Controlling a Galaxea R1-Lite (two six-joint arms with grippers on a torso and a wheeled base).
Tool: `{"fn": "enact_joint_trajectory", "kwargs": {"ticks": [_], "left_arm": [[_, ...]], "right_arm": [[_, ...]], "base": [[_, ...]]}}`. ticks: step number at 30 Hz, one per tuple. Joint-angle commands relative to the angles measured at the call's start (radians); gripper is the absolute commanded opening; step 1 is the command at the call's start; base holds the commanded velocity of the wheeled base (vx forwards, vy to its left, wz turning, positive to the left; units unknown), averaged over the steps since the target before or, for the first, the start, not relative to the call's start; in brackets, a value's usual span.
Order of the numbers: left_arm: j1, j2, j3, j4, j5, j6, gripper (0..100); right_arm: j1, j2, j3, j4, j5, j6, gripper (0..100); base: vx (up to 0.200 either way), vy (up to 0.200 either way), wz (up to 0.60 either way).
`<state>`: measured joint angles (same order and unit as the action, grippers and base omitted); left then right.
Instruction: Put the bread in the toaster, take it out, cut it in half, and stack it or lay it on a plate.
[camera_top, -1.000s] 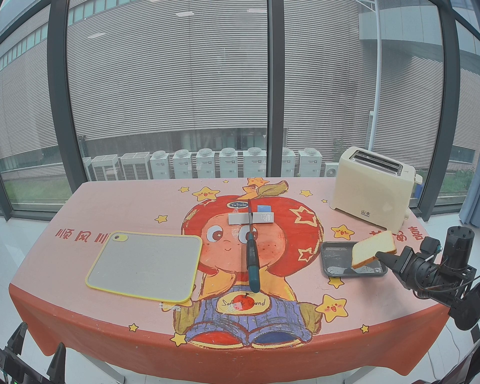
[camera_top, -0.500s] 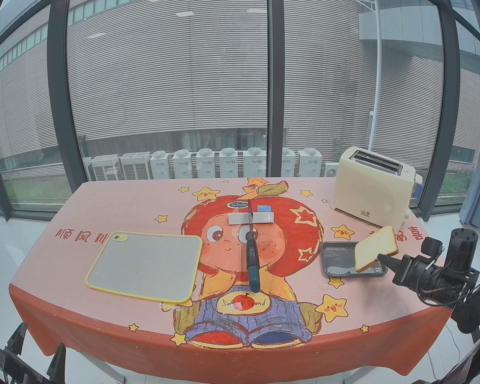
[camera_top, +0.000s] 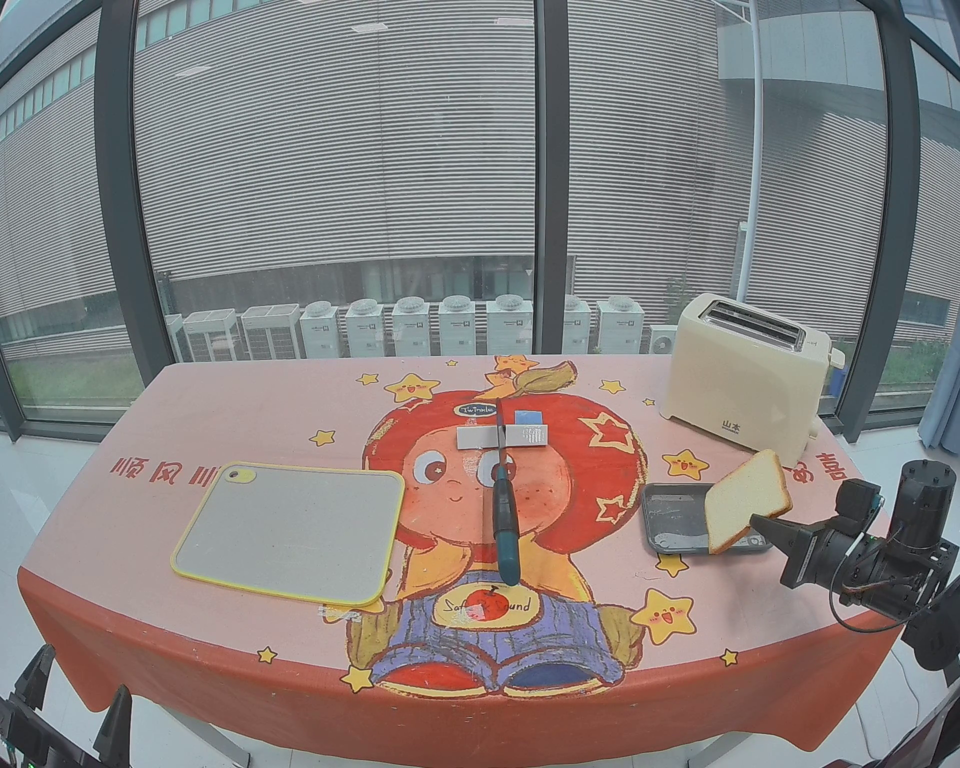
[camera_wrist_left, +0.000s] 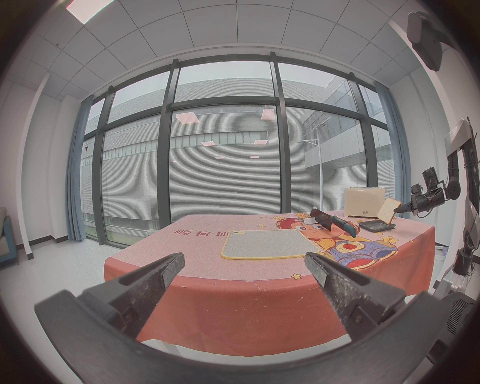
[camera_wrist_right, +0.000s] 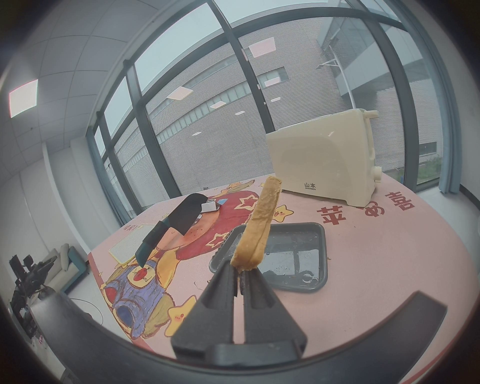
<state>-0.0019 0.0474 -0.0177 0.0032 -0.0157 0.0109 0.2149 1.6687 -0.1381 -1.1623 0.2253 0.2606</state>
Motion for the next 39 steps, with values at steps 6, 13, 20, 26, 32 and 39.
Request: {"fn": "enact_joint_trajectory", "kwargs": {"ticks": [6, 13, 20, 26, 32, 39], "left_arm": [[0.0, 0.002, 0.018, 0.0, -0.001, 0.0, 100], [0.0, 0.002, 0.018, 0.0, 0.0, 0.0, 100], [0.0, 0.002, 0.018, 0.0, -0.001, 0.0, 100], [-0.001, 0.002, 0.018, 0.0, -0.001, 0.0, 100], [0.0, 0.002, 0.018, 0.0, 0.0, 0.0, 100], [0.0, 0.002, 0.018, 0.0, -0.001, 0.0, 100]], "right_arm": [[-0.042, -0.024, 0.034, -0.003, 0.169, -0.184, 0], [-0.06, -0.053, 0.017, -0.002, 0.232, -0.201, 0], [-0.117, -0.058, 0.003, 0.0, 0.295, -0.261, 0], [-0.166, -0.061, -0.055, 0.009, 0.361, -0.302, 0], [-0.173, -0.061, -0.12, 0.015, 0.373, -0.304, 0], [-0.172, -0.057, -0.193, 0.02, 0.373, -0.305, 0]], "base": [[0.0, 0.0, 0.0], [0.0, 0.0, 0.0], [0.0, 0.0, 0.0], [0.0, 0.0, 0.0], [0.0, 0.0, 0.0], [0.0, 0.0, 0.0]]}}
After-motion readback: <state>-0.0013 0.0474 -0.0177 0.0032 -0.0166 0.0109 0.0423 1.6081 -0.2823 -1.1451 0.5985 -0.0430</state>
